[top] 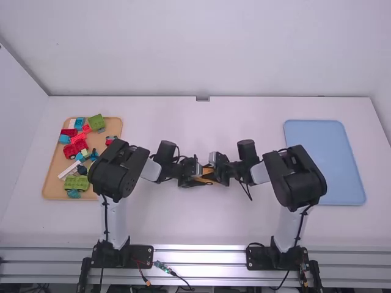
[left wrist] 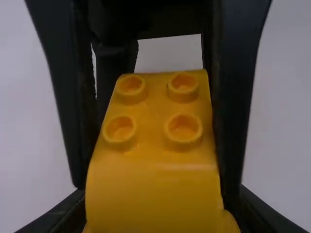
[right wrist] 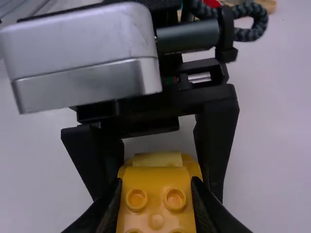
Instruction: Assemble lego blocks to make yellow taxi
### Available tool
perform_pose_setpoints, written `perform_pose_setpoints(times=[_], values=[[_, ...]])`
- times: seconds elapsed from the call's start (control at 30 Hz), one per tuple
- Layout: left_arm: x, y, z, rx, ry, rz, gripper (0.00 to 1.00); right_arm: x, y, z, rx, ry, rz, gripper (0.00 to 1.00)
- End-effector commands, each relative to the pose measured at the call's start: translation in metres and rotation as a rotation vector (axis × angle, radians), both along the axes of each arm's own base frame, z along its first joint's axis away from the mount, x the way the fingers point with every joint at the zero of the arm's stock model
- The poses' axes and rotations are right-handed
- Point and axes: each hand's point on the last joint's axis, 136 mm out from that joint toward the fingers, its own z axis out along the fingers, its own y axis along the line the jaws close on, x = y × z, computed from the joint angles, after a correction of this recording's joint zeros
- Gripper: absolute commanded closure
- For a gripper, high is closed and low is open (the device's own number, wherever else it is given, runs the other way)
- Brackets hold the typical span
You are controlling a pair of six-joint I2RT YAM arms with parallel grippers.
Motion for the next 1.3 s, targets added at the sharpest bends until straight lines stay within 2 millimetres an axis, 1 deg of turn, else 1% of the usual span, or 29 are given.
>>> perform_pose_setpoints(times=[0.0, 0.23, 0.3, 0.37, 0.47, 0.53, 0.67, 0.87, 0.97, 1.13, 1.17, 1.27], values=[[0.01, 0.006, -0.003, 0.048, -0.046, 0.042, 0.88, -0.019, 0.009, -0.004, 0.015, 0.027, 0.065, 1.0], [0.011, 0.006, -0.001, 0.04, -0.066, 0.044, 0.89, -0.028, 0.013, -0.01, -0.009, 0.026, 0.072, 1.0], [0.011, 0.006, -0.001, 0.04, -0.067, 0.045, 0.89, -0.027, 0.012, -0.012, -0.017, 0.03, 0.064, 1.0], [0.012, 0.006, -0.001, 0.039, -0.067, 0.047, 0.89, -0.024, 0.009, -0.019, -0.051, 0.041, 0.034, 1.0], [0.014, 0.007, 0.0, 0.036, -0.074, 0.052, 0.89, -0.031, 0.01, -0.018, -0.039, 0.031, 0.055, 1.0], [0.014, 0.006, 0.001, 0.035, -0.076, 0.05, 0.88, -0.029, 0.009, -0.022, -0.06, 0.011, 0.035, 1.0], [0.015, 0.007, 0.001, 0.035, -0.076, 0.054, 0.88, -0.03, 0.01, -0.028, -0.093, 0.011, 0.027, 1.0], [0.019, 0.006, 0.003, 0.039, -0.065, 0.053, 0.87, -0.032, 0.009, -0.029, -0.095, 0.014, 0.031, 1.0], [0.02, 0.006, 0.003, 0.045, -0.053, 0.05, 0.88, -0.033, 0.007, -0.034, -0.119, -0.01, 0.035, 1.0], [0.018, 0.007, 0.0, 0.057, -0.033, 0.049, 0.89, -0.019, 0.01, -0.027, -0.107, 0.001, 0.015, 1.0], [0.018, 0.007, -0.001, 0.057, -0.033, 0.049, 0.89, -0.019, 0.01, -0.027, -0.112, 0.01, 0.015, 1.0], [0.017, 0.007, 0.0, 0.054, -0.043, 0.05, 0.89, -0.025, 0.007, -0.037, -0.164, 0.039, 0.035, 1.0]])
